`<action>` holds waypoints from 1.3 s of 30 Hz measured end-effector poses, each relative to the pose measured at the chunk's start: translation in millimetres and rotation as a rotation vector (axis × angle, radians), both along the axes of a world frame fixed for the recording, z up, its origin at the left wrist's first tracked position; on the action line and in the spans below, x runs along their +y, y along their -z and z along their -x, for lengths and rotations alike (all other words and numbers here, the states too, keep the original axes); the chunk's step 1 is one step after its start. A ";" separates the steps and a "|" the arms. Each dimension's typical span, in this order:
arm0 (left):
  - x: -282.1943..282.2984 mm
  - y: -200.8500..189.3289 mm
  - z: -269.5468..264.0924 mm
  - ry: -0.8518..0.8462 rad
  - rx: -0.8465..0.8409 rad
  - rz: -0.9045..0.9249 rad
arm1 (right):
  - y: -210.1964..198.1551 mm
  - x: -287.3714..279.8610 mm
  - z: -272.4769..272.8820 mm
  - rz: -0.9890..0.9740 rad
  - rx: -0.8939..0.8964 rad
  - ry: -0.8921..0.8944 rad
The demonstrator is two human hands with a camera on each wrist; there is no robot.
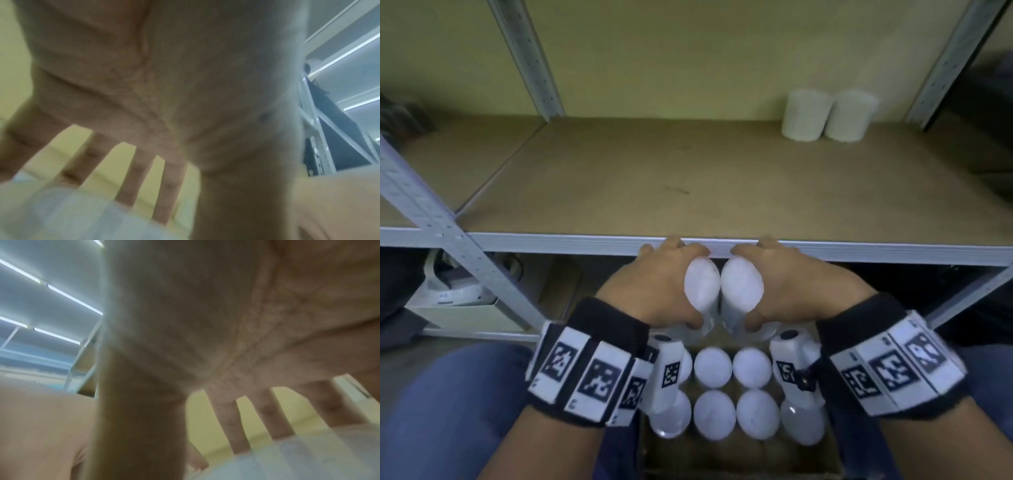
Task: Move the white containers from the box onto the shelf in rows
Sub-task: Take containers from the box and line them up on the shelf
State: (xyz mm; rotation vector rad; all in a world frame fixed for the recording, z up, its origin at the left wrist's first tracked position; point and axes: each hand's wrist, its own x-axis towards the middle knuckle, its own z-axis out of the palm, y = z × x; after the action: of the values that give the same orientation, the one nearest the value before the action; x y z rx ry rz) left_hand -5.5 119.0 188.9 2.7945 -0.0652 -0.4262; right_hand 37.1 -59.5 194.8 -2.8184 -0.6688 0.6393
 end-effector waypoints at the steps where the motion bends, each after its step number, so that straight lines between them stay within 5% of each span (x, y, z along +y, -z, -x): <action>1: 0.1 -11.6 -0.8 0.013 -0.049 0.006 | -9.3 -3.2 0.7 -0.024 -0.034 -0.002; 11: -6.7 -74.3 -32.4 -0.023 -0.329 0.051 | -49.5 -23.7 -18.9 -0.337 -0.261 0.107; 26: -11.5 -27.9 -103.7 -0.154 -0.394 0.137 | -20.5 -18.2 -86.9 -0.321 -0.338 0.258; 35: -9.8 -32.4 -98.1 -0.117 -0.322 0.073 | -25.2 -23.4 -73.6 -0.270 -0.358 0.208; 39: -16.2 -39.7 -82.4 -0.118 -0.404 0.080 | -33.2 -28.1 -56.1 -0.304 -0.497 0.189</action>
State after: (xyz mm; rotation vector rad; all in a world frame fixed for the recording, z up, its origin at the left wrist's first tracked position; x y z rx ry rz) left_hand 76.9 102.8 228.5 2.7423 -0.0064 0.1686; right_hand 93.2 -87.6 227.9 -2.7061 -0.5050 -0.1929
